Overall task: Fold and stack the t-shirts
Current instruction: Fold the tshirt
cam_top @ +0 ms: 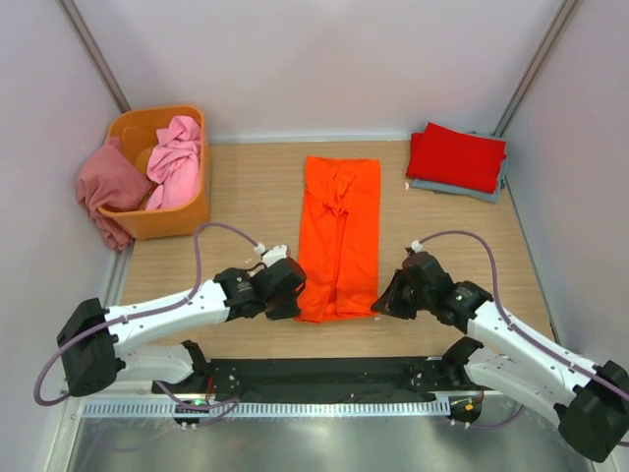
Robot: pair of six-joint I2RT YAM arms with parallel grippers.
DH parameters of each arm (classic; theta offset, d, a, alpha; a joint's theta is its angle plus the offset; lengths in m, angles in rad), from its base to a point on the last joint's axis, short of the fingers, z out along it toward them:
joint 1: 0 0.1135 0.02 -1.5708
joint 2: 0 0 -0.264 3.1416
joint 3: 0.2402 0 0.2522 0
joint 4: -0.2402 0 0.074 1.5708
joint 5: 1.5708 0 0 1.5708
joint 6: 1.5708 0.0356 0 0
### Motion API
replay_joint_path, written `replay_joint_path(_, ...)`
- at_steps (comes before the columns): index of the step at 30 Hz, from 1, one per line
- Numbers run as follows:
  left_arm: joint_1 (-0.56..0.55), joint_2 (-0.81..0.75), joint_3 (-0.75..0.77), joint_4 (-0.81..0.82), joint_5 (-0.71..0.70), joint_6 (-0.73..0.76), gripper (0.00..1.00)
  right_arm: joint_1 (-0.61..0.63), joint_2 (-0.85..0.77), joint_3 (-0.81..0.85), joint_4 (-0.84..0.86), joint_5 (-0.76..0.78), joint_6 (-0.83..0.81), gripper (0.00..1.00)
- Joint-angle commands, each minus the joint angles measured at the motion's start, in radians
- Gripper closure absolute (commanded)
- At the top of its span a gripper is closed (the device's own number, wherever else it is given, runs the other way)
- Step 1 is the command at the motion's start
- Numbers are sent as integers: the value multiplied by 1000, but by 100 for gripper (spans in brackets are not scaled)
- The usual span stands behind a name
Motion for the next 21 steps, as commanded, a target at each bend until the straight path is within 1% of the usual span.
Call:
replay_joint_path(1, 7, 28, 131, -172, -71, 67, 99, 6, 42, 128, -32, 60, -53, 99)
replay_joint_path(3, 17, 58, 216, -223, -79, 110, 98, 4, 82, 175, -50, 107, -77, 99)
replay_joint_path(4, 39, 70, 241, -234, -81, 124, 98, 4, 97, 198, -56, 121, -87, 99)
replay_joint_path(5, 69, 90, 281, -243, -73, 162, 97, 4, 131, 243, -67, 167, -112, 99)
replay_joint_path(6, 69, 106, 301, -249, -71, 176, 97, 4, 152, 267, -76, 167, -126, 99)
replay_joint_path(10, 140, 193, 417, -270, -67, 252, 96, 1, 255, 370, -92, 249, -182, 99)
replay_joint_path(14, 189, 294, 557, -292, -56, 323, 96, -17, 370, 491, -95, 287, -241, 99)
replay_joint_path(16, 211, 336, 586, -277, -58, 361, 96, -22, 431, 553, -101, 305, -271, 99)
replay_joint_path(20, 258, 421, 661, -266, -38, 407, 96, -56, 508, 620, -104, 336, -311, 99)
replay_joint_path(21, 278, 439, 700, -270, -35, 417, 96, -65, 521, 631, -104, 338, -319, 99)
